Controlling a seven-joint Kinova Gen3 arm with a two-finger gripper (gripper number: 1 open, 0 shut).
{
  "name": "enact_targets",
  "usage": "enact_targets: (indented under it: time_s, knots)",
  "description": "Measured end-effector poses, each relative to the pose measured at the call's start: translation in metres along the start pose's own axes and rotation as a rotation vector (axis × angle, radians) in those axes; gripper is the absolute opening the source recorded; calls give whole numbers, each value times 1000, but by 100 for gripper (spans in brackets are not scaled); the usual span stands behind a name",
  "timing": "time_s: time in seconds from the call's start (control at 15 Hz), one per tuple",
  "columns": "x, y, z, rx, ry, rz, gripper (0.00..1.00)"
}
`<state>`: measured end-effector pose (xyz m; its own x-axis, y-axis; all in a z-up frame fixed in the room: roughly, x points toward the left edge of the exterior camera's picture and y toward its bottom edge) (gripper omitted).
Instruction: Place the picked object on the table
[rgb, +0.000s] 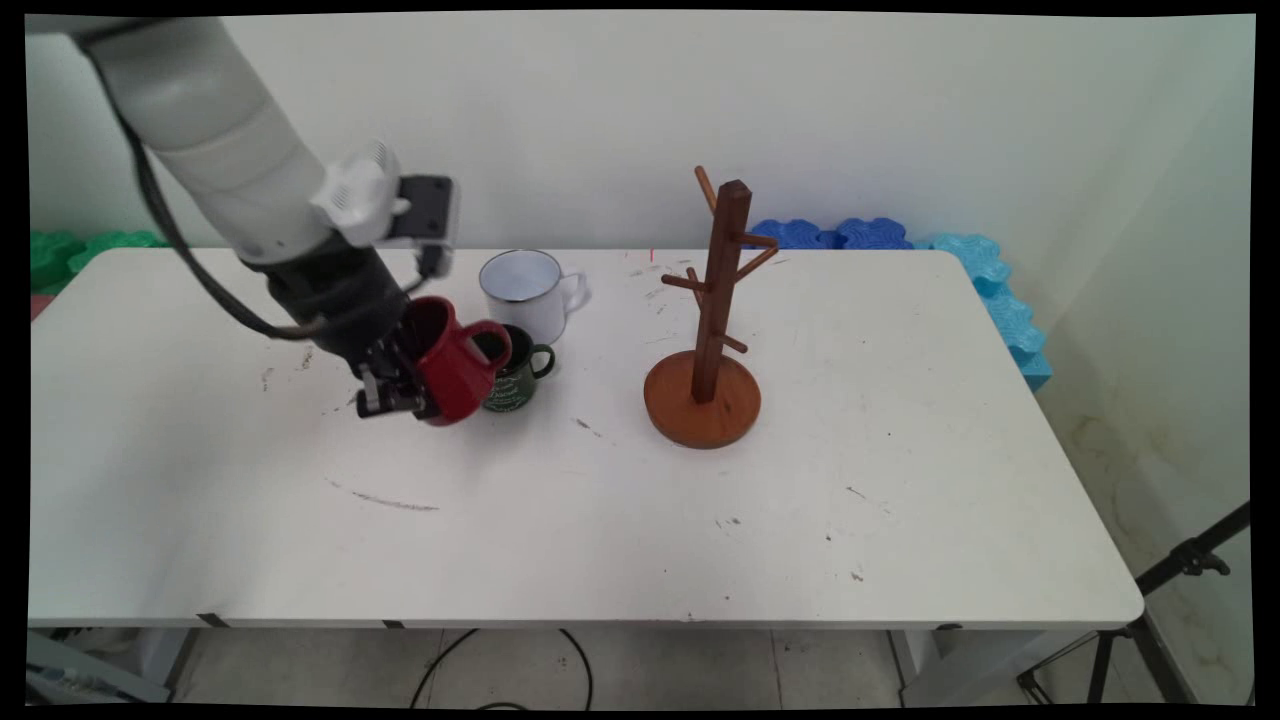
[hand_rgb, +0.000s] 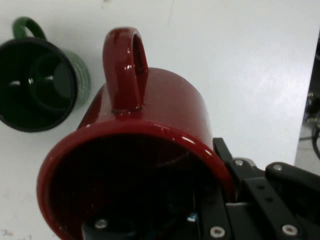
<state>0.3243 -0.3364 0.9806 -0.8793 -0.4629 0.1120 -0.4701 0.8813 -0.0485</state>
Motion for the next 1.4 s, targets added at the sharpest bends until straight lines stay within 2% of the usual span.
enact_targets:
  time_s: [0.2, 0.47, 1.0, 1.4]
  knots:
    - [19, 5, 19, 12, -73, -20, 0]
    - [41, 10, 49, 27, -143, -47, 0]
    - [77, 16, 103, 57, -214, -83, 0]
    - [99, 17, 134, 74, -237, -103, 0]
